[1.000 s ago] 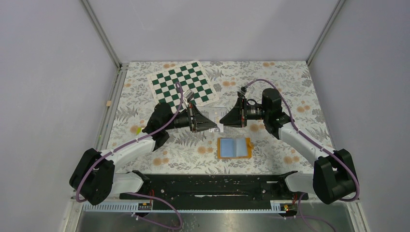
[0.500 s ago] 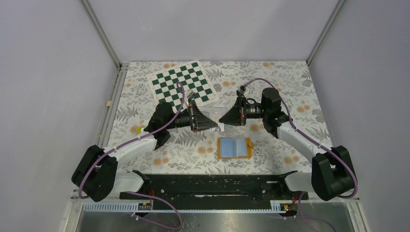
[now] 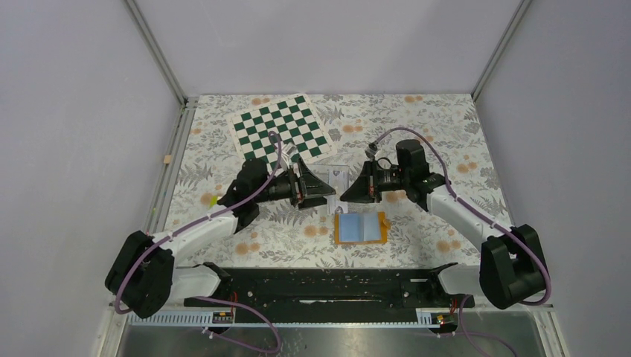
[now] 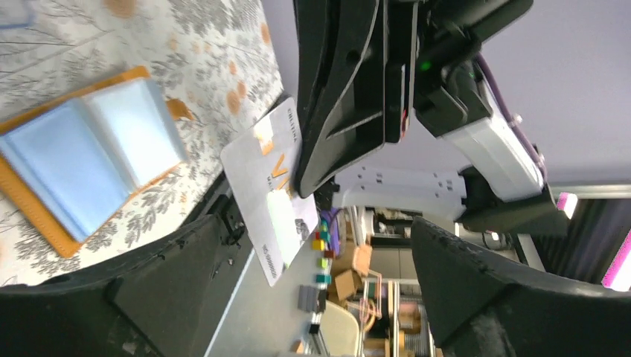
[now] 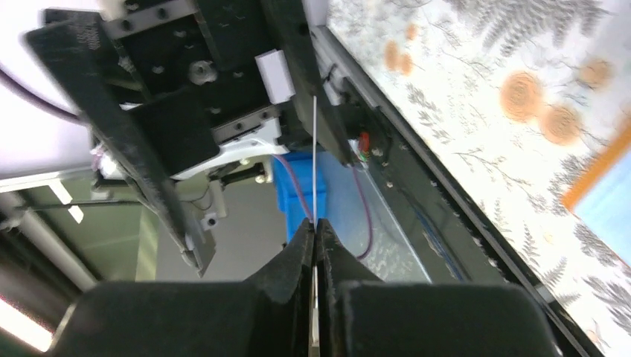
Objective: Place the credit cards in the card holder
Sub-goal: Insert the credit card into the card holder.
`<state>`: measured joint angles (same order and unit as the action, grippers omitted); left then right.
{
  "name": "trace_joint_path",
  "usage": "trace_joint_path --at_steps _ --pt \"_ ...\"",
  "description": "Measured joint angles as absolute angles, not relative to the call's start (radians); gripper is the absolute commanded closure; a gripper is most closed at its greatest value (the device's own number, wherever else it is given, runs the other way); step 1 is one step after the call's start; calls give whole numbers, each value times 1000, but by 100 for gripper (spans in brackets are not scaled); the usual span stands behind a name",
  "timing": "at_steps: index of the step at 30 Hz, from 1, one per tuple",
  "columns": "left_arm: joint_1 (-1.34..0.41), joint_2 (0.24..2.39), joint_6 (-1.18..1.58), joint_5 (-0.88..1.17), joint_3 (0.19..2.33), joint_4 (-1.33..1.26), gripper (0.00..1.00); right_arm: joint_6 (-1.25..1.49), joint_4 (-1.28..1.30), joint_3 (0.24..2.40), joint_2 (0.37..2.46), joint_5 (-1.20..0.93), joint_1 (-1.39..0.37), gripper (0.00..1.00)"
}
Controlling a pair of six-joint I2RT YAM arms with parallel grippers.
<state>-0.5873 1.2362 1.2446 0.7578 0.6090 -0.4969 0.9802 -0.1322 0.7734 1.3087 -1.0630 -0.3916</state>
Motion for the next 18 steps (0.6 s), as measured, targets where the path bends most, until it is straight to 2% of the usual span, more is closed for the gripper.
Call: trace_joint_path --at_steps 5,13,16,18 --pt "-587 1172 1150 654 607 -314 1 748 157 783 1271 -961 -362 100" --pt "-587 1175 1135 536 512 -263 1 548 347 755 1204 -832 -316 100" --pt "-593 1219 1138 515 509 -259 7 517 377 726 1196 -793 -306 100" --pt "-608 1277 1127 509 522 -245 19 499 385 708 1196 -756 -303 100"
